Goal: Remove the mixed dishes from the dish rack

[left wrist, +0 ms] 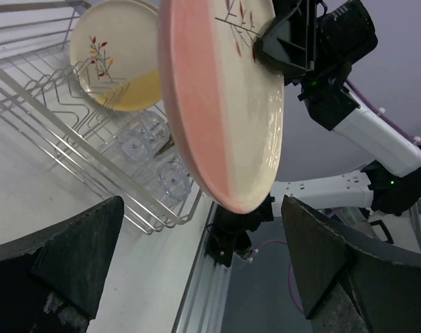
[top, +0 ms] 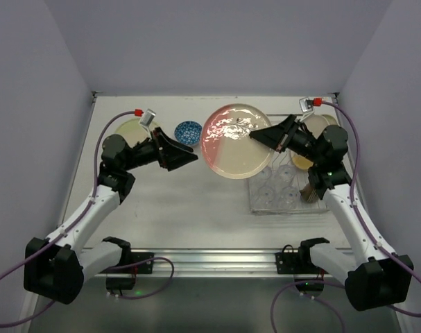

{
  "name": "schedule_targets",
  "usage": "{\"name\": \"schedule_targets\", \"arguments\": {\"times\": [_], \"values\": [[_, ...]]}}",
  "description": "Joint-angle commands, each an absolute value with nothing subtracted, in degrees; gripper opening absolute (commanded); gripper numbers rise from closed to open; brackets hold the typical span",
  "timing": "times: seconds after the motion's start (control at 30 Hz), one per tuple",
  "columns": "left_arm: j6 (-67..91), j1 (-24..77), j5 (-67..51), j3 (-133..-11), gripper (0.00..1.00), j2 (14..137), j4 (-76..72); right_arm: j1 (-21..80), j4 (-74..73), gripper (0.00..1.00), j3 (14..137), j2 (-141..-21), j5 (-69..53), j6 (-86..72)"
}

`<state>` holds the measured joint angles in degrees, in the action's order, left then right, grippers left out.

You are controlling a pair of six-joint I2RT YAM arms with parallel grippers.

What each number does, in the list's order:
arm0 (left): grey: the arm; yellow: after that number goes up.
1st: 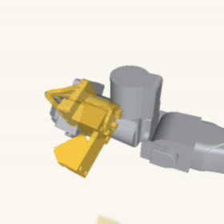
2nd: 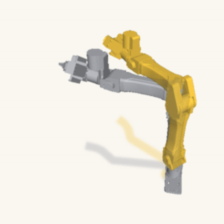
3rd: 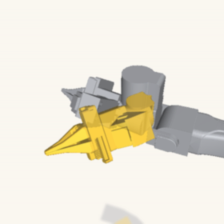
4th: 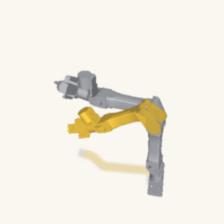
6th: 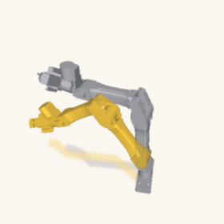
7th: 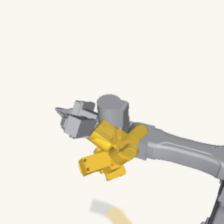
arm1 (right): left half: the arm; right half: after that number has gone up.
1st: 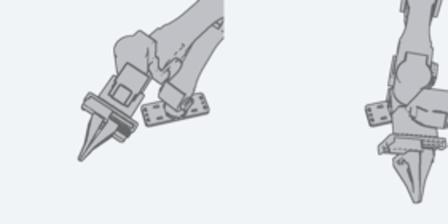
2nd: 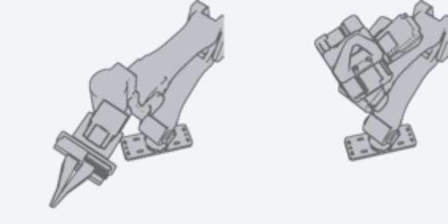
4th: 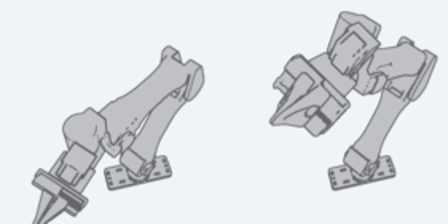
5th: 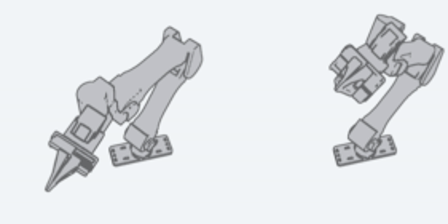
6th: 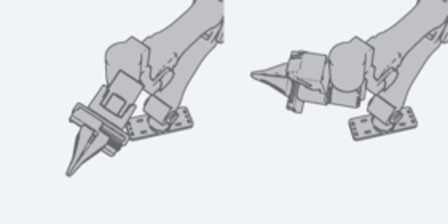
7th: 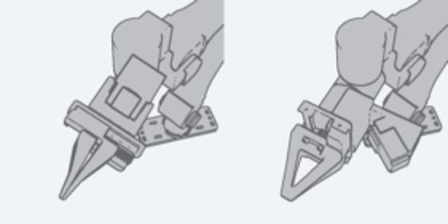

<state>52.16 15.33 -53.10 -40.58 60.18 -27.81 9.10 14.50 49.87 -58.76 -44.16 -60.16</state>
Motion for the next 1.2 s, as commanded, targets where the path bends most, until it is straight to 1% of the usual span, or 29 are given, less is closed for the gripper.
{"name": "schedule_targets", "arguments": {"times": [0.0, 0.03, 0.07, 0.17, 0.33, 0.37, 0.4, 0.43, 0.5, 0.53, 0.57, 0.6, 0.67, 0.7, 0.8, 0.9, 0.93, 1.0, 1.03, 1.1, 1.13, 1.17], "values": [[56.5, 17.8, -54.2, -42.0, 1.0, 63.4, -35.9, 9.8, 32.9, 0.0, 49.0, -57.2, -46.3, -69.9], [57.5, 18.4, -54.1, -41.8, 1.0, 64.9, -37.7, 10.4, 33.7, 0.0, 48.5, -57.6, -46.4, -70.4], [61.0, 19.7, -54.5, -40.8, 1.0, 65.6, -44.3, 10.5, 35.0, 0.0, 47.9, -57.7, -46.4, -71.2], [64.3, 22.8, -54.3, -41.1, 0.99, 67.9, -51.5, 11.3, 36.5, 0.0, 47.0, -58.0, -45.9, -72.1], [64.0, 26.2, -52.1, -43.3, 0.83, 70.0, -51.9, 12.4, 38.7, 0.0, 46.1, -58.1, -45.4, -72.9], [64.2, 26.3, -51.8, -43.3, 0.78, 70.2, -51.9, 12.5, 39.4, 0.0, 45.9, -58.2, -45.5, -73.7], [64.4, 26.3, -51.5, -43.4, 0.68, 70.9, -51.9, 12.7, 39.8, 0.0, 45.6, -58.2, -45.5, -74.1], [64.7, 26.4, -51.4, -43.5, 0.65, 71.2, -51.9, 12.7, 40.2, 0.0, 45.4, -58.2, -45.5, -74.3], [65.6, 26.4, -51.0, -43.2, 0.64, 72.0, -52.7, 12.7, 40.8, 0.0, 44.7, -58.4, -45.5, -74.4], [66.2, 26.4, -50.9, -42.8, 0.61, 72.2, -53.7, 12.9, 41.3, 0.0, 44.3, -58.4, -45.5, -74.4], [67.7, 26.4, -50.6, -42.5, 0.56, 72.3, -56.0, 13.0, 41.7, 0.0, 44.1, -58.6, -45.7, -74.7], [68.3, 26.3, -50.5, -42.1, 0.45, 72.6, -56.9, 13.2, 42.2, 0.0, 43.8, -58.7, -45.8, -74.9], [69.8, 26.5, -50.3, -41.9, 0.36, 72.9, -58.8, 13.3, 43.8, 0.0, 42.5, -58.8, -45.3, -75.4], [70.1, 26.5, -50.1, -41.8, 0.23, 73.1, -59.2, 13.5, 44.3, 0.0, 41.9, -59.0, -45.2, -75.6], [71.4, 26.5, -48.4, -41.1, 0.0, 72.8, -59.7, 13.8, 46.5, 0.0, 40.4, -59.3, -44.8, -76.1], [73.0, 26.5, -44.1, -38.2, 0.0, 71.5, -60.5, 13.8, 46.8, 0.0, 39.0, -59.6, -43.8, -75.2], [73.5, 26.5, -44.1, -38.2, 0.0, 70.9, -60.5, 13.8, 46.6, 0.05, 38.9, -59.7, -43.6, -75.1], [74.8, 26.4, -40.9, -36.7, 0.0, 69.4, -59.2, 13.7, 46.3, 0.2, 38.8, -60.0, -43.2, -74.5], [75.2, 26.5, -38.7, -36.3, 0.0, 68.9, -57.4, 13.7, 45.7, 0.38, 38.8, -60.5, -43.0, -73.9], [76.0, 26.5, -36.4, -35.8, 0.0, 67.0, -54.6, 13.7, 44.6, 0.5, 38.9, -60.8, -42.4, -73.0], [76.1, 26.4, -33.7, -35.7, 0.0, 66.2, -53.2, 13.7, 42.4, 0.68, 39.5, -61.0, -41.7, -71.5], [76.1, 26.3, -32.4, -35.5, 0.0, 65.3, -50.2, 13.7, 40.8, 0.75, 39.6, -61.2, -41.1, -70.7]]}}
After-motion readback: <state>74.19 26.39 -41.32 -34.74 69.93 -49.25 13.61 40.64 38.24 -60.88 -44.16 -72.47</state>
